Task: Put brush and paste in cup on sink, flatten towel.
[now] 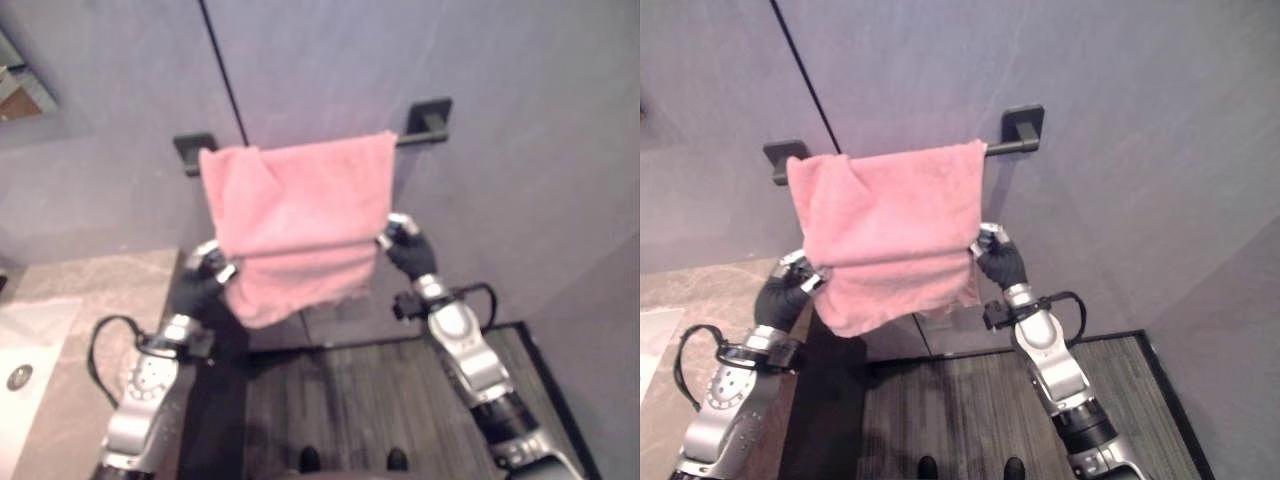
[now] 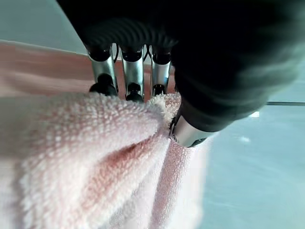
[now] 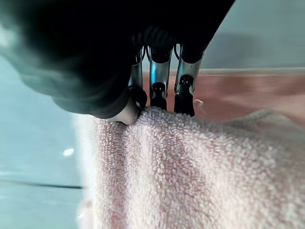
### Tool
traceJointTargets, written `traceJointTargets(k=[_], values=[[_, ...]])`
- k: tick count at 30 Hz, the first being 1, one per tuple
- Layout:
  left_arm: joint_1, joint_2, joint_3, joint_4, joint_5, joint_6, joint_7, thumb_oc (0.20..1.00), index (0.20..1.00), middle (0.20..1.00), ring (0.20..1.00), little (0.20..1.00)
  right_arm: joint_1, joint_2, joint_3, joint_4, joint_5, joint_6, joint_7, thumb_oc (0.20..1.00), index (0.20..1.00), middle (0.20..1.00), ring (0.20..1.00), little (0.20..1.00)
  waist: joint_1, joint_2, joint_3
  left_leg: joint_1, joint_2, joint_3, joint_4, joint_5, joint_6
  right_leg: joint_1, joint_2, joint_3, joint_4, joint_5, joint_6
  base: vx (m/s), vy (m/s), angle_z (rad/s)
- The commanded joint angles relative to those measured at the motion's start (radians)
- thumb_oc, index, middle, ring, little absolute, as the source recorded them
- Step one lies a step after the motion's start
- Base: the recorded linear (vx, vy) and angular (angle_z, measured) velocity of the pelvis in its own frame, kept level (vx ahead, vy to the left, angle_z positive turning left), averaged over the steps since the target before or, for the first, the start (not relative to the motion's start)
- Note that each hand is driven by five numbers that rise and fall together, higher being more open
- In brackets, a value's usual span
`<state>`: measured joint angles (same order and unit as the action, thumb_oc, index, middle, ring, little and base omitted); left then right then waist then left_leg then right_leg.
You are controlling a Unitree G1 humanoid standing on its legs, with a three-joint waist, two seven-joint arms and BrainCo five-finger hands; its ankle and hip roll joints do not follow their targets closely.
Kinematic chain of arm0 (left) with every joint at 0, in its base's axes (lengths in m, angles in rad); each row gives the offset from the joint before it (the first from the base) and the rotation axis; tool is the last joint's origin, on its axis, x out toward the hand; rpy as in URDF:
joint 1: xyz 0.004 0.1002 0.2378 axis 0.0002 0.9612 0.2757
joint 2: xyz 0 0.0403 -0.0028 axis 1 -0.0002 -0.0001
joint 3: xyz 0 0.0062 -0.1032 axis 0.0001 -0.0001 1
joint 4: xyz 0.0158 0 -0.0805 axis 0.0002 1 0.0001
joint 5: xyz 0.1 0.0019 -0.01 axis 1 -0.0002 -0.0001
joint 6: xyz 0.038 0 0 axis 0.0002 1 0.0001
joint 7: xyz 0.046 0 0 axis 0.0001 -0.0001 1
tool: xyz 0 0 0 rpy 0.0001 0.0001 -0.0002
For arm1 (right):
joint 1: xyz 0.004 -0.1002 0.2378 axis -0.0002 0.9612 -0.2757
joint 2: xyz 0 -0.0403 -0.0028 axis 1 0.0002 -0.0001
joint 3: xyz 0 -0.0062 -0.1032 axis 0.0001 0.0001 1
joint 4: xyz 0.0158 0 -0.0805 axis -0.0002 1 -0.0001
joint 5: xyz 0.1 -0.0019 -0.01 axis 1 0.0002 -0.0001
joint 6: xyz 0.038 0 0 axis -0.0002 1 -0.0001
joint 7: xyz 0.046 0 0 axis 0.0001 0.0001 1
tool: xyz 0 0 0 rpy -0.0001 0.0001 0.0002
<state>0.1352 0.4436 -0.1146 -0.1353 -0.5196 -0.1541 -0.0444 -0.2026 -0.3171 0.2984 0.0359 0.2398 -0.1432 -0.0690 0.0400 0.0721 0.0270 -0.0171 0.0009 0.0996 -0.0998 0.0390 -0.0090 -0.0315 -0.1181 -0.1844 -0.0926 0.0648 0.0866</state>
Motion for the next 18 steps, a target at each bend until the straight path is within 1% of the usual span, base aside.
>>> traceJointTargets(k=[1, 8, 15, 16, 17, 18], values=[[-0.012, 0.038, 0.088, 0.025, -0.012, -0.038, 0.037, 0.2, 0.2, 0.2, 0.2, 0.2, -0.021, 0.005, -0.084, -0.007, 0.053, -0.028, -0.029, 0.2, 0.2, 0.2, 0.2, 0.2, -0.007, -0.03, -0.016, 0.022, -0.029, -0.059, 0.013, -0.092, 0.047, 0.048, -0.029, -0.069, 0.005, -0.06, 0.028, 0.0, 0.0, 0.0], [-0.022, 0.037, 0.08, 0.049, -0.014, -0.034, 0.037, 0.2, 0.2, 0.2, 0.2, 0.2, -0.021, 0.008, -0.094, 0.007, 0.05, -0.029, -0.033, 0.2, 0.2, 0.2, 0.2, 0.2, -0.019, -0.036, -0.016, 0.021, -0.028, -0.079, 0.013, -0.09, 0.043, 0.063, -0.022, -0.087, 0.005, -0.065, 0.02, 0.0, -0.017, 0.06], [-0.027, 0.04, 0.084, 0.062, -0.012, -0.034, 0.039, 0.2, 0.2, 0.2, 0.2, 0.2, -0.03, 0.007, -0.09, 0.011, 0.049, -0.034, -0.033, 0.2, 0.2, 0.2, 0.2, 0.2, -0.019, -0.04, -0.02, 0.022, -0.023, -0.082, 0.013, -0.087, 0.039, 0.068, -0.017, -0.096, 0.005, -0.071, 0.016, 0.0, -0.016, 0.05], [-0.027, 0.04, 0.084, 0.062, -0.012, -0.034, 0.039, 0.2, 0.2, 0.2, 0.2, 0.2, -0.03, 0.007, -0.09, 0.011, 0.049, -0.034, -0.033, 0.222, 0.222, 0.222, 0.222, 0.222, -0.019, -0.04, -0.019, 0.022, -0.023, -0.082, 0.013, -0.087, 0.039, 0.069, -0.017, -0.096, 0.005, -0.071, 0.016, 0.02, -0.041, -0.01], [-0.017, 0.039, 0.088, 0.06, 0.011, -0.027, 0.046, 1.0, 1.0, 1.0, 1.0, 1.0, -0.027, 0.005, -0.091, 0.017, 0.034, -0.028, -0.037, 1.0, 1.0, 1.0, 1.0, 1.0, -0.018, -0.041, -0.021, 0.025, -0.02, -0.083, 0.013, -0.087, 0.038, 0.071, -0.013, -0.095, 0.005, -0.074, 0.015, 0.02, -0.031, 0.0], [-0.017, 0.039, 0.089, 0.06, 0.011, -0.027, 0.046, 1.0, 1.0, 1.0, 1.0, 1.0, -0.027, 0.005, -0.091, 0.017, 0.033, -0.028, -0.037, 1.0, 1.0, 1.0, 1.0, 1.0, -0.018, -0.041, -0.02, 0.025, -0.02, -0.083, 0.013, -0.087, 0.038, 0.071, -0.013, -0.095, 0.005, -0.074, 0.015, 0.02, -0.048, 0.0]])
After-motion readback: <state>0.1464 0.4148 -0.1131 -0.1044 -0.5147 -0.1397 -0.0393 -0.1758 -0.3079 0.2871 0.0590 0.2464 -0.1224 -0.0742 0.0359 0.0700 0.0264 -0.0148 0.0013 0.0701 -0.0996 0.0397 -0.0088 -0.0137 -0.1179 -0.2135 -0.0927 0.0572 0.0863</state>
